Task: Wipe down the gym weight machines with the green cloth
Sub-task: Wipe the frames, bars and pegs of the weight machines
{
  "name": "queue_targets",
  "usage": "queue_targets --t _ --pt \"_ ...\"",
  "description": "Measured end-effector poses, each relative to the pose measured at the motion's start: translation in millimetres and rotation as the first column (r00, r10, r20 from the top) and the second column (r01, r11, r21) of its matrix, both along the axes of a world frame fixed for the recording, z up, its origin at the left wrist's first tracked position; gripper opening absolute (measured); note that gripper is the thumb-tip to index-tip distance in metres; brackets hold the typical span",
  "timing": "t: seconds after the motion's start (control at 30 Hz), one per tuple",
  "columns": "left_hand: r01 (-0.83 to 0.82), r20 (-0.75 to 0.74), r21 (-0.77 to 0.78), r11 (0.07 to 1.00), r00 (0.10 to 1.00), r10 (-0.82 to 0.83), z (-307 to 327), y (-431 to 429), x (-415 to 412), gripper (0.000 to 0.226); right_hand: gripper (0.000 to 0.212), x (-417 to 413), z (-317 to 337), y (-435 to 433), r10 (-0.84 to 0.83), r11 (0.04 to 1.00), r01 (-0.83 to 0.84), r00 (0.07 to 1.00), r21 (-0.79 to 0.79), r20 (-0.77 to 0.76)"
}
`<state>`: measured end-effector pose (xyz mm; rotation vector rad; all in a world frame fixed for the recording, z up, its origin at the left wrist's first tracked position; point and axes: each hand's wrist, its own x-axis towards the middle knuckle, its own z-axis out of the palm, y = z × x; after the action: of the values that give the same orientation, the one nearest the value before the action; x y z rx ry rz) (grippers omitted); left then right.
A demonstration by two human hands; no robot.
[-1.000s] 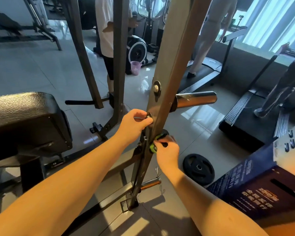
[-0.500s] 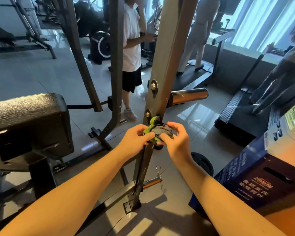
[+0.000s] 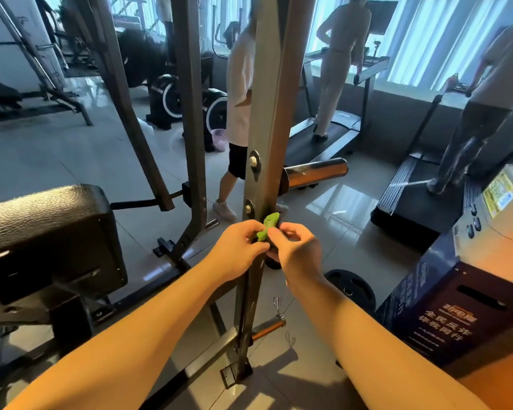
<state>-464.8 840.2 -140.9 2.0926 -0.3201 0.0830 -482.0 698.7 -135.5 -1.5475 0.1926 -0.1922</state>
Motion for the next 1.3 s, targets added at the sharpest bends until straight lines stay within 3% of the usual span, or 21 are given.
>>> queue_targets --t 0.07,0.2,0.3,0.37,0.57,0.7,0.77,0.83,0.93,1.0,1.07,1.17,1.23,1.3 --pt "0.032 0.026 0.001 0.999 0.999 -0.032 8 4 2 0.02 0.017 5 1 3 -0.046 0.999 0.046 0.999 -0.005 -0.001" --pt "-0.056 0.06 -0.248 0.967 0.996 0.073 15 12 9 0.021 0.014 20 33 -1 -0.204 0.967 0.23 0.958 -0.113 0.201" --pt "-0.243 0.026 -0.329 0.912 0.964 0.266 5 15 28 0.015 0.015 44 73 -2 -0.272 0.923 0.373 0.809 -0.097 0.521" --pt "-0.3 -0.046 -0.339 0.892 0.952 0.303 -3 14 42 0.015 0.017 56 80 6 -0.236 0.917 0.381 0.756 -0.117 0.611" --pt "-0.274 -0.102 -0.349 0.896 0.962 0.254 -16 10 60 0.022 0.007 52 31 26 -0.245 0.95 0.302 0.88 -0.08 0.406" --pt "-0.258 -0.12 -0.37 0.892 0.966 0.23 -20 15 65 0.023 0.025 39 -27 25 -0.22 0.959 0.248 0.957 -0.135 0.191" --pt "-0.252 -0.119 -0.374 0.892 0.968 0.223 -19 15 65 0.023 0.02 37 -29 22 -0.19 0.973 0.204 0.974 -0.11 0.121" --pt "-0.252 -0.12 -0.37 0.894 0.967 0.223 -19 17 66 0.024 0.015 45 -2 19 -0.193 0.969 0.217 0.964 -0.119 0.182" --pt "-0.26 -0.113 -0.361 0.896 0.965 0.235 -22 16 67 0.023 0.016 59 46 19 -0.2 0.939 0.303 0.866 -0.164 0.459" --pt "-0.261 -0.103 -0.367 0.893 0.965 0.24 -25 15 66 0.022 0.016 56 47 23 -0.181 0.93 0.313 0.846 -0.193 0.501" --pt "-0.249 -0.095 -0.376 0.892 0.968 0.23 -32 16 67 0.023 0.014 54 18 26 -0.122 0.935 0.26 0.874 -0.24 0.471" --pt "-0.241 -0.11 -0.338 0.91 0.97 0.216 -48 17 68 0.025 0.028 52 -43 27 -0.103 0.924 0.223 0.929 -0.311 0.357" --pt "-0.251 -0.126 -0.311 0.917 0.967 0.222 -57 16 67 0.023 0.034 50 -76 25 -0.073 0.931 0.152 0.968 -0.332 0.238" --pt "-0.276 -0.148 -0.304 0.912 0.959 0.241 -62 15 66 0.021 0.027 49 -108 21 -0.034 0.93 0.064 0.995 -0.361 0.09"
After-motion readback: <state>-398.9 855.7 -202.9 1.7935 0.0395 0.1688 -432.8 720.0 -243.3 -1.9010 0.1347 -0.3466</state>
